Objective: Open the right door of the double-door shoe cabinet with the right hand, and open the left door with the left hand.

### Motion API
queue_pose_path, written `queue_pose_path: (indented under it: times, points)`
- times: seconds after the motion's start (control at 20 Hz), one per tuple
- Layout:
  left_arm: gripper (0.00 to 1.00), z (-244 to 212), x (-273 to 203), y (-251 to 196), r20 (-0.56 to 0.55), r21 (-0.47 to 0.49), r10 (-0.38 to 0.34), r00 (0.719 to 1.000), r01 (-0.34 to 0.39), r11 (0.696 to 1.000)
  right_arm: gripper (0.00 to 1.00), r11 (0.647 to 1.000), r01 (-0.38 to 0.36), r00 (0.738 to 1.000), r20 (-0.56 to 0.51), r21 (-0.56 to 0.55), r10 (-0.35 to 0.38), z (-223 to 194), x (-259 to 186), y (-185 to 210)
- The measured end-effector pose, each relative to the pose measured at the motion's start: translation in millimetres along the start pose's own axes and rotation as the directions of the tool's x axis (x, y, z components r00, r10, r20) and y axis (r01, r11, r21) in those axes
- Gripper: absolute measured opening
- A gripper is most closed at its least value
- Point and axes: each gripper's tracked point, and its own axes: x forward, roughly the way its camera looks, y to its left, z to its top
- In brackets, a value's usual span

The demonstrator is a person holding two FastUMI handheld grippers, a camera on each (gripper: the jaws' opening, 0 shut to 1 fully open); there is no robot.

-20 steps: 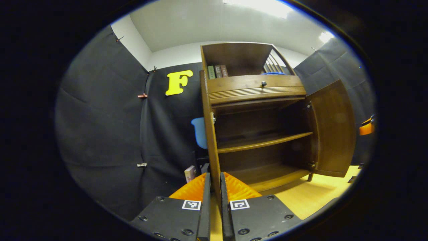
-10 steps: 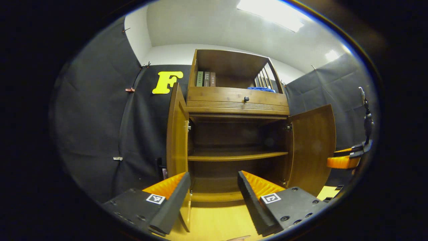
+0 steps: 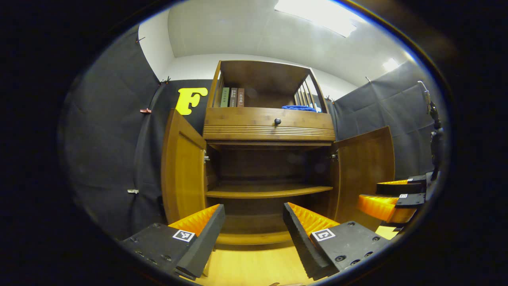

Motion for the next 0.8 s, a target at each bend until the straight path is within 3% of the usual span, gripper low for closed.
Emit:
queue_pose_path:
  times: [0.2, 0.4, 0.6, 0.8]
  points:
    - [0.91, 8.8, 3.6, 4.7, 0.036, 0.021, 0.028, 0.999, -0.029, 0.999, 0.98, 1.0, -0.017, 1.0, 0.022, 0.006, 0.017, 4.7, 6.3, 5.6]
    - [0.91, -0.5, 12.5, -0.7, 0.014, 0.026, 0.009, 1.0, -0.009, 1.0, 0.95, 1.0, -0.005, 1.0, 0.026, -0.023, 0.006, 2.6, 7.4, 3.9]
    - [0.91, -8.5, 16.9, 0.2, -0.01, 0.016, 0.007, 1.0, -0.007, 1.0, 1.0, 0.999, -0.016, 0.999, 0.038, -0.036, 0.017, 3.8, 6.8, 6.5]
    - [0.89, -11.6, 15.5, 3.3, -0.019, 0.012, 0.023, 1.0, -0.023, 1.0, 0.98, 0.999, -0.023, 0.998, 0.056, -0.034, 0.025, 3.8, 7.1, 7.0]
